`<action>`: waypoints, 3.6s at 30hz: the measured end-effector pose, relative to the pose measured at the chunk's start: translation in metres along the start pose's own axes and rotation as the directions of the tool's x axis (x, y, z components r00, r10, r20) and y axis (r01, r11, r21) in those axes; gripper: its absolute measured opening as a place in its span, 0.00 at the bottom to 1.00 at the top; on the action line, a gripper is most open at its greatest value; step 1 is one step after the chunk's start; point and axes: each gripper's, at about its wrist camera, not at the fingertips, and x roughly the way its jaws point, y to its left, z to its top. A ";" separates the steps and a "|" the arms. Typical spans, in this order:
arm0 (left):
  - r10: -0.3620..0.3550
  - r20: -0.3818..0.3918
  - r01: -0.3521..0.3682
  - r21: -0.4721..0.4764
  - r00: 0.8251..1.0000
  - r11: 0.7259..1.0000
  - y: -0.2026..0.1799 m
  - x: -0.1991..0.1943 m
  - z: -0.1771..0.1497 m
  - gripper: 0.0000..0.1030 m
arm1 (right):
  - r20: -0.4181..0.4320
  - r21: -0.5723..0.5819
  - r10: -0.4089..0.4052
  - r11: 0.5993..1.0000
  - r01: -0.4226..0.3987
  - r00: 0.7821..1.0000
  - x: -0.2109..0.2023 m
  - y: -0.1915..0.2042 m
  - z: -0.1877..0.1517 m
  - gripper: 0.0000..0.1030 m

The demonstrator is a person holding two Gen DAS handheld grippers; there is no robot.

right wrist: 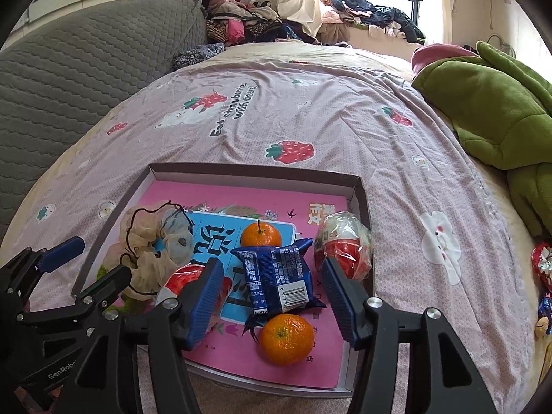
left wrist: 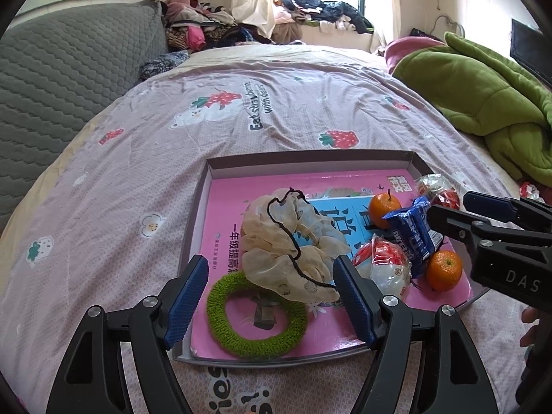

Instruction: Organize objects

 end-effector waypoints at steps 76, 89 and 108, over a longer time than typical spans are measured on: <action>-0.034 0.149 0.042 -0.054 0.988 0.998 -0.013 -0.158 -0.047 0.74 | 0.276 0.035 -0.030 0.999 0.021 0.961 -0.169 0.024 -0.078 0.60; -0.022 0.153 0.034 -0.077 0.988 0.996 -0.003 -0.156 -0.058 0.74 | 0.253 0.023 -0.013 1.000 0.007 0.967 -0.156 0.035 -0.094 0.60; -0.007 0.099 0.014 -0.076 0.995 0.997 -0.001 -0.126 -0.097 0.74 | 0.234 0.025 -0.023 1.000 0.018 0.972 -0.131 0.030 -0.119 0.60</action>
